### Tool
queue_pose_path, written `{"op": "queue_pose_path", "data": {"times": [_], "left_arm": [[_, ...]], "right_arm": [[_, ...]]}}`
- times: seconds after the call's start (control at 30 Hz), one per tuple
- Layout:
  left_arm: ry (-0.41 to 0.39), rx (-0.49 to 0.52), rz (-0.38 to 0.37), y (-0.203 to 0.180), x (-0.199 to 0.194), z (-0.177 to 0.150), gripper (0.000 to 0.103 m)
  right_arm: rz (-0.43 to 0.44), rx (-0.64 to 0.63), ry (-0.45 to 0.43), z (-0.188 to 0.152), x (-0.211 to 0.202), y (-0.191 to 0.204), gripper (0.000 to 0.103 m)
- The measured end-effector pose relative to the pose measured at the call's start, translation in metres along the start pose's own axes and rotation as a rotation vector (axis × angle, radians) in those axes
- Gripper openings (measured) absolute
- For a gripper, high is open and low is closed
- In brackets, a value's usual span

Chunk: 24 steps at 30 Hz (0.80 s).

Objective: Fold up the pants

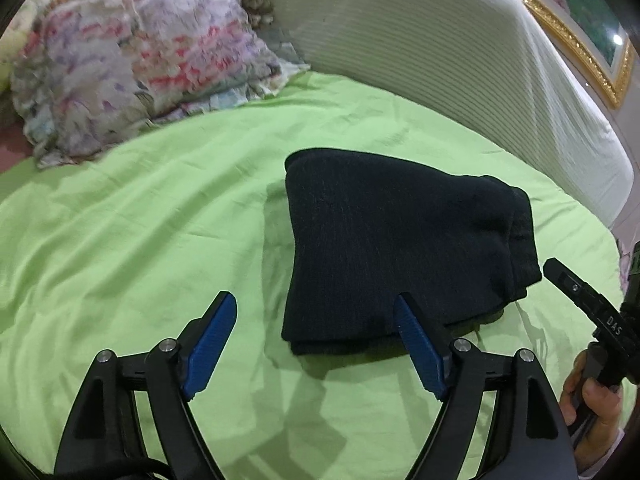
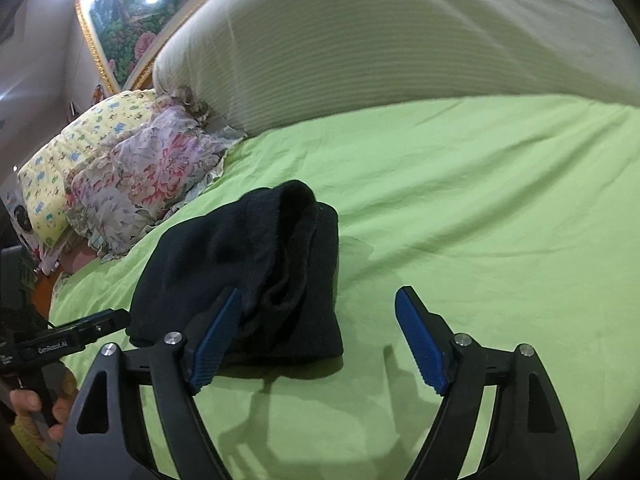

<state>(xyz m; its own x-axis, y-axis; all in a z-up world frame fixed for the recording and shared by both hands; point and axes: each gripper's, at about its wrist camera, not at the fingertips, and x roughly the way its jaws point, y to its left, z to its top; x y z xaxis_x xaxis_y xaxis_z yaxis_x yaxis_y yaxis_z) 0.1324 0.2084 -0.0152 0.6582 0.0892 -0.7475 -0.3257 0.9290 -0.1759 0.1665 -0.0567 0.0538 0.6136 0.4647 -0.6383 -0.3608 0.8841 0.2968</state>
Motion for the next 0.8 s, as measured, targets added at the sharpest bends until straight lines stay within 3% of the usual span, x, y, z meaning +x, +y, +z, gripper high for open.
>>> {"op": "queue_pose_path", "data": {"times": [0.17, 0.43, 0.8], "left_arm": [[-0.010, -0.003, 0.011, -0.004, -0.012, -0.013, 0.084], [0.006, 0.007, 0.043, -0.007, -0.011, -0.024, 0.084], [0.007, 0.046, 0.101, -0.009, -0.004, -0.035, 0.086]], "right_arm": [[-0.016, -0.098, -0.047, -0.013, -0.015, 0.023, 0.088], [-0.042, -0.278, -0.037, -0.034, -0.012, 0.064, 0.092], [-0.050, -0.325, 0.001, -0.046, 0.003, 0.075, 0.095]]}}
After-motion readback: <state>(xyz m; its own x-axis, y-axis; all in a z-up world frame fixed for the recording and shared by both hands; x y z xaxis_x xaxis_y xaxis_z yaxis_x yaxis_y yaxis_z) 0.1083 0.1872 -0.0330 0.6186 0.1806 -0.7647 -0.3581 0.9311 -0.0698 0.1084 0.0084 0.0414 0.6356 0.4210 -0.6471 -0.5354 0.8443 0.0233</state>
